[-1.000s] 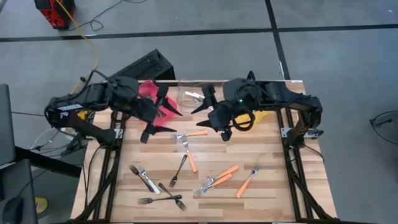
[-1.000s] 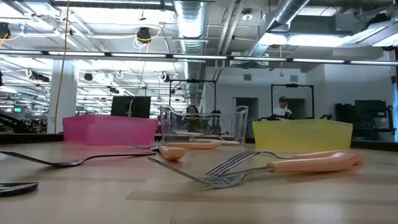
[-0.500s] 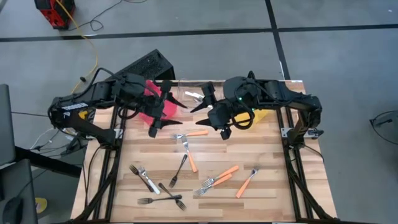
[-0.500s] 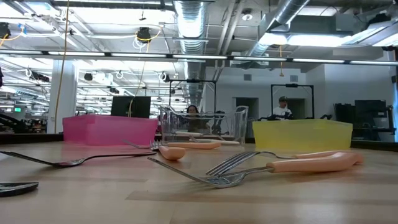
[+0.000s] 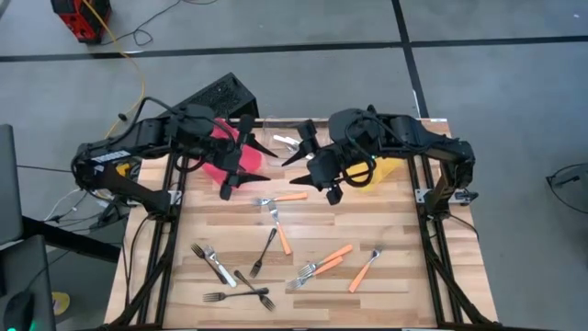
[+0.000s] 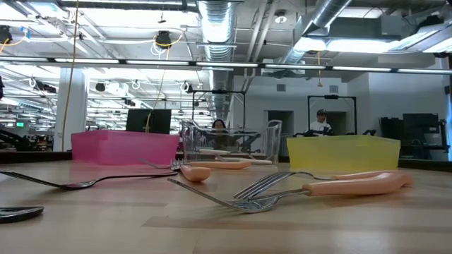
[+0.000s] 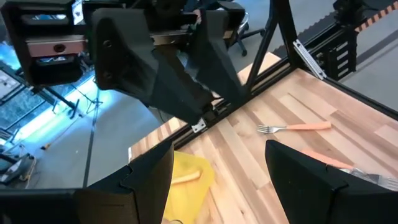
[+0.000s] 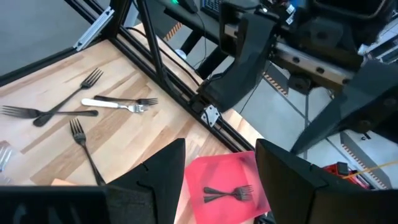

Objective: Sort silverware by color (type)
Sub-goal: Put the orange fork into the yellow bin

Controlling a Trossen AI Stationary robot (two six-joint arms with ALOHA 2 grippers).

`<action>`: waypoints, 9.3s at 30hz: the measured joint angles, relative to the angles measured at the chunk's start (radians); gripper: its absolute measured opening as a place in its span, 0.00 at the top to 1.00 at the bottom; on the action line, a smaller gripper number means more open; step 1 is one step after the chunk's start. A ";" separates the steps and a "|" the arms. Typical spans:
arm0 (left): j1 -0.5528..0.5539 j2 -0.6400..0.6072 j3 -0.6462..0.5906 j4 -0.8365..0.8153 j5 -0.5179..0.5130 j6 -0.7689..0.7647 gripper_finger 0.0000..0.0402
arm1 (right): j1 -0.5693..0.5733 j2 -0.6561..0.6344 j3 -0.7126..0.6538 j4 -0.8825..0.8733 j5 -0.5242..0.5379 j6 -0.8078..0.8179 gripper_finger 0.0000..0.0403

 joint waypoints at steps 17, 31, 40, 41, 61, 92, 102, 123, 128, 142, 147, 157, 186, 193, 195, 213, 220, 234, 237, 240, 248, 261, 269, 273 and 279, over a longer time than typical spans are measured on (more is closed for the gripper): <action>0.000 0.002 0.000 0.036 0.024 0.022 0.41 | 0.000 0.000 0.000 0.021 0.000 0.036 0.46; 0.000 0.002 0.000 0.036 0.031 0.019 0.41 | 0.002 0.000 0.000 0.024 0.002 0.047 0.46; 0.000 0.002 0.000 0.032 0.033 0.016 0.41 | 0.002 0.000 0.000 0.027 0.002 0.052 0.46; 0.000 0.002 0.000 0.032 0.033 0.014 0.41 | 0.002 0.000 0.000 0.029 0.002 0.052 0.46; -0.038 -0.128 0.202 0.117 -0.432 -0.232 0.41 | -0.009 -0.269 0.027 0.044 0.244 0.180 0.46; -0.227 -0.594 -0.871 0.429 -0.304 -1.036 0.45 | 0.368 -0.499 -1.208 0.246 0.252 1.057 0.46; -0.270 -0.603 -0.908 0.433 -0.303 -1.015 0.45 | 0.399 -0.237 -1.269 0.397 0.115 1.012 0.40; -0.275 -0.681 -0.907 0.338 -0.284 -1.032 0.45 | 0.361 0.031 -1.250 0.318 0.061 0.820 0.28; -0.275 -0.676 -0.907 0.328 -0.295 -1.050 0.45 | 0.362 0.063 -1.248 0.322 0.064 0.814 0.34; -0.275 -0.676 -0.907 0.329 -0.336 -1.060 0.45 | 0.313 0.075 -1.250 0.328 0.053 0.862 0.74; -0.275 -0.676 -0.907 0.323 -0.336 -1.060 0.45 | 0.312 0.067 -1.252 0.330 0.053 0.865 0.74; -0.275 -0.676 -0.907 0.311 -0.337 -1.017 0.45 | 0.259 -0.114 -1.256 0.307 0.061 1.000 0.74; -0.274 -0.676 -0.907 0.304 -0.447 -1.029 0.45 | -0.054 -0.427 -1.254 0.000 0.657 2.181 0.74; -0.274 -0.676 -0.907 0.304 -0.471 -1.029 0.45 | -0.135 -0.426 -1.253 -0.294 0.698 2.558 0.74; -0.274 -0.676 -0.907 0.304 -0.481 -1.029 0.45 | -0.158 -0.426 -1.253 -0.313 0.701 2.548 0.74; -0.274 -0.753 -0.906 0.299 -0.497 -0.951 0.45 | -0.364 -0.426 -1.253 -0.186 0.699 2.215 0.73; -0.274 -0.807 -0.906 0.262 -0.524 -0.943 0.45 | -0.406 -0.428 -1.288 -0.132 0.688 2.172 0.73; -0.274 -0.827 -0.906 0.249 -0.544 -0.924 0.45 | -0.436 -0.427 -1.443 0.032 0.636 2.162 0.73; -0.274 -0.827 -0.906 0.249 -0.545 -0.923 0.45 | -0.449 -0.427 -1.472 0.077 0.618 2.148 0.73; -0.274 -0.827 -0.906 0.249 -0.545 -0.923 0.45 | -0.462 -0.427 -1.497 0.112 0.599 2.139 0.73; -0.274 -0.827 -0.906 0.229 -0.545 -0.932 0.45 | -0.485 -0.427 -1.567 0.230 0.560 2.138 0.73; -0.274 -0.827 -0.906 0.229 -0.553 -0.933 0.45 | -0.484 -0.426 -1.638 0.342 0.538 2.101 0.70; -0.274 -0.827 -0.907 0.229 -0.579 -0.933 0.45 | -0.484 -0.426 -1.638 0.349 0.552 2.088 0.58; -0.274 -0.827 -0.907 0.229 -0.573 -0.934 0.45 | -0.484 -0.429 -1.636 0.355 0.551 2.084 0.53; -0.274 -0.827 -0.907 0.229 -0.572 -0.943 0.45 | -0.484 -0.471 -1.573 0.355 0.533 1.916 0.45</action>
